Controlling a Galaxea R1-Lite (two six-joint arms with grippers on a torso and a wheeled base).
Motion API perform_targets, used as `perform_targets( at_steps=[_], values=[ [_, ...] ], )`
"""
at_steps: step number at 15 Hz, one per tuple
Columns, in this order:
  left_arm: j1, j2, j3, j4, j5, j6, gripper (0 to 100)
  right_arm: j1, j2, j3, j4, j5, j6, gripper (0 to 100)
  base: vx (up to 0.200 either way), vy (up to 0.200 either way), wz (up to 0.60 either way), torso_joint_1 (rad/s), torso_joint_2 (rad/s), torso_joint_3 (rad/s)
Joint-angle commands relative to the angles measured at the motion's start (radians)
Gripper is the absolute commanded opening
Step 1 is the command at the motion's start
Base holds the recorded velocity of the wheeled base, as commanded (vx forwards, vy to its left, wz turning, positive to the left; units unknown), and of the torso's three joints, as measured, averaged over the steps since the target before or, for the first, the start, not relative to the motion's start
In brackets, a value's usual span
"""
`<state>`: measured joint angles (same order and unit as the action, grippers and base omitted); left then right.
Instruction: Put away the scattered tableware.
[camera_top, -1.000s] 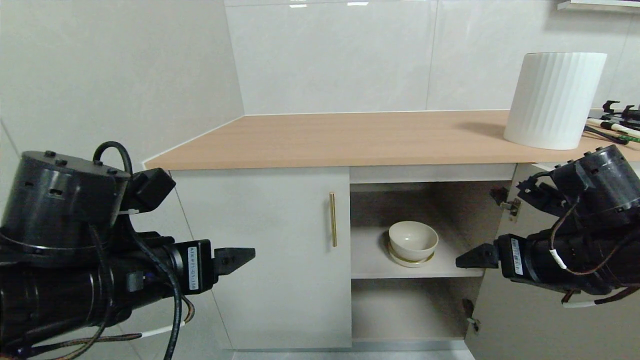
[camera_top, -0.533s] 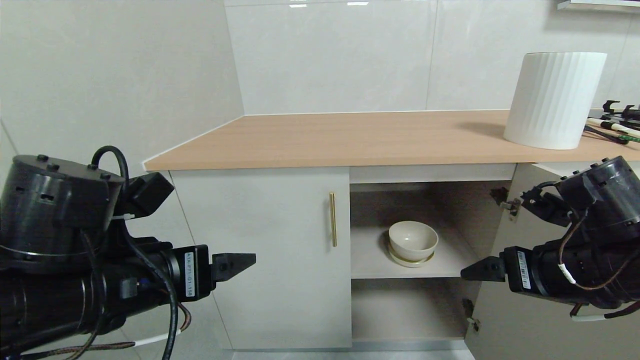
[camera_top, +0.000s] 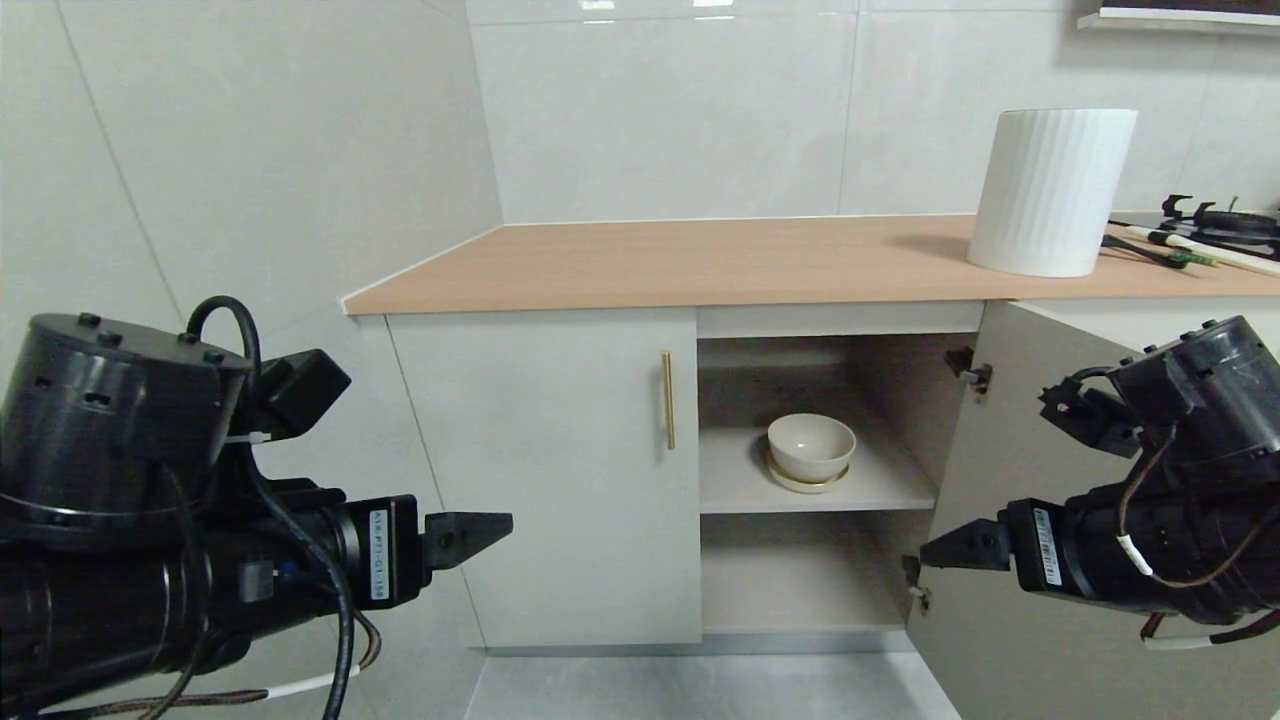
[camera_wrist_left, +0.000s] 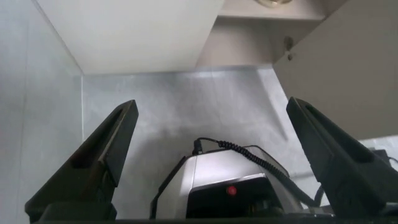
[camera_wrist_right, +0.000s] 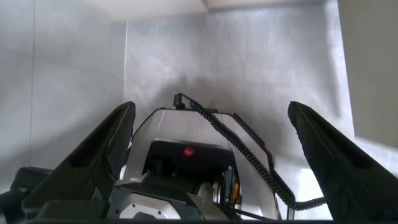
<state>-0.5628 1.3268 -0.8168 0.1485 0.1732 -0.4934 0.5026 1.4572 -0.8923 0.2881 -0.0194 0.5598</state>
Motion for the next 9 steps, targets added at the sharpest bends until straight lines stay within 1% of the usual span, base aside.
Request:
perform_targets(
  at_steps=[1,8,9],
  values=[
    [0.000,0.006,0.001,0.000,0.002,-0.001,100,0.001,0.003,0.003,0.000,-0.001,0.000,100,-0.200,0.000,0.00,-0.007,0.00,0.007],
    [0.000,0.015,0.007,0.000,0.002,-0.001,100,0.001,0.005,0.009,0.000,0.001,0.000,100,-0.200,0.000,0.00,0.003,0.00,0.002],
    [0.000,0.015,0.007,0.000,0.002,-0.001,100,0.001,0.002,0.018,0.002,0.001,-0.001,100,0.000,0.000,0.00,0.000,0.00,0.000]
  ],
)
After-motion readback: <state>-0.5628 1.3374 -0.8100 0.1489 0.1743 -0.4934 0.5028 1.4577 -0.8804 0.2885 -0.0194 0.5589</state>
